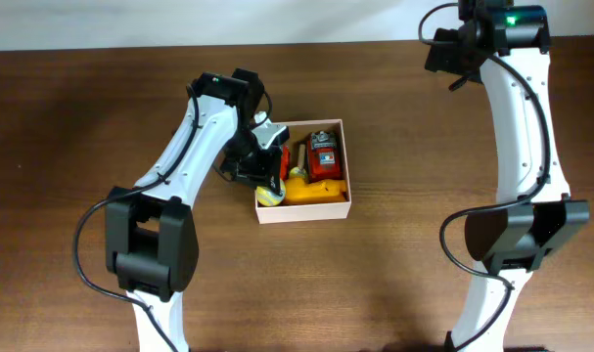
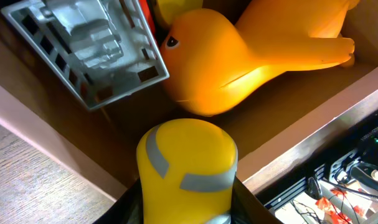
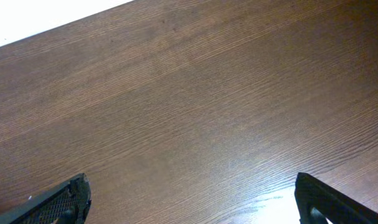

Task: Pack container
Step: 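Lower the ball into the box's front left corner and open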

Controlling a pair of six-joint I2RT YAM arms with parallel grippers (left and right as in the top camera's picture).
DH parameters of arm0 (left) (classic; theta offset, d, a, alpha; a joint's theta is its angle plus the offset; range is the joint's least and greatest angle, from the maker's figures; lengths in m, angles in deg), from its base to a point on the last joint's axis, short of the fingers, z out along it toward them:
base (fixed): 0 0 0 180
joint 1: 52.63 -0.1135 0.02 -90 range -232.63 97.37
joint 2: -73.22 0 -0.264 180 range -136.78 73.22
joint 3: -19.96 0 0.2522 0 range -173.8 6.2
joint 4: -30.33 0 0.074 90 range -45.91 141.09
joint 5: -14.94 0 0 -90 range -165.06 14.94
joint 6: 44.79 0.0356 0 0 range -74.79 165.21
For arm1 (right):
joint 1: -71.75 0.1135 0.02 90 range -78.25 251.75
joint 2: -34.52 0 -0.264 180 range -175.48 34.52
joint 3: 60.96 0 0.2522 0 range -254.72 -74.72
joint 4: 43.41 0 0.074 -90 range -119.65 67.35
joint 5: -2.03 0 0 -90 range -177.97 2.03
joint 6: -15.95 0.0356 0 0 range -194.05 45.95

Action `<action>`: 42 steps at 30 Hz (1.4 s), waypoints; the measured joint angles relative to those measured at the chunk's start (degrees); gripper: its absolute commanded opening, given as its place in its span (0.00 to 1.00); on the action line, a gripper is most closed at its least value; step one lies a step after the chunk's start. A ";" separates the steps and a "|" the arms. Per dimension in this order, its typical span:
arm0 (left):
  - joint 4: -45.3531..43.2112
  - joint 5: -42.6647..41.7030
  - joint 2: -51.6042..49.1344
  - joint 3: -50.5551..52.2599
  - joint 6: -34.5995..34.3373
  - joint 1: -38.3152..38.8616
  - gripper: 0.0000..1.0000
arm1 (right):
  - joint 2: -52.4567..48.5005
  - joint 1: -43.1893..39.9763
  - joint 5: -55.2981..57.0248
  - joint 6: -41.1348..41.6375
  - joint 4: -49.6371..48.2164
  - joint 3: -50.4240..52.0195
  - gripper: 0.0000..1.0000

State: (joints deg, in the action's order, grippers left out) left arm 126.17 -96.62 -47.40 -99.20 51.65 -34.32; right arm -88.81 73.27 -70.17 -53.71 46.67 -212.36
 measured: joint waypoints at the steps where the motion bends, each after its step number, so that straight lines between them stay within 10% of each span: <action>1: -0.02 0.00 0.00 0.00 0.00 0.00 0.37 | 0.00 0.00 0.00 0.00 0.00 0.00 0.99; 18: -0.85 0.00 0.00 0.00 0.22 0.00 0.71 | 0.00 0.00 0.00 -0.02 0.00 0.00 0.98; 42: -3.45 -0.02 0.00 -8.76 0.22 0.00 0.71 | 0.00 0.00 0.00 0.00 0.00 0.00 0.99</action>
State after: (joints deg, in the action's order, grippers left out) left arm 122.72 -96.64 -47.40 -107.97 51.87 -34.32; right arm -88.81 73.27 -70.17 -53.71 46.67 -212.36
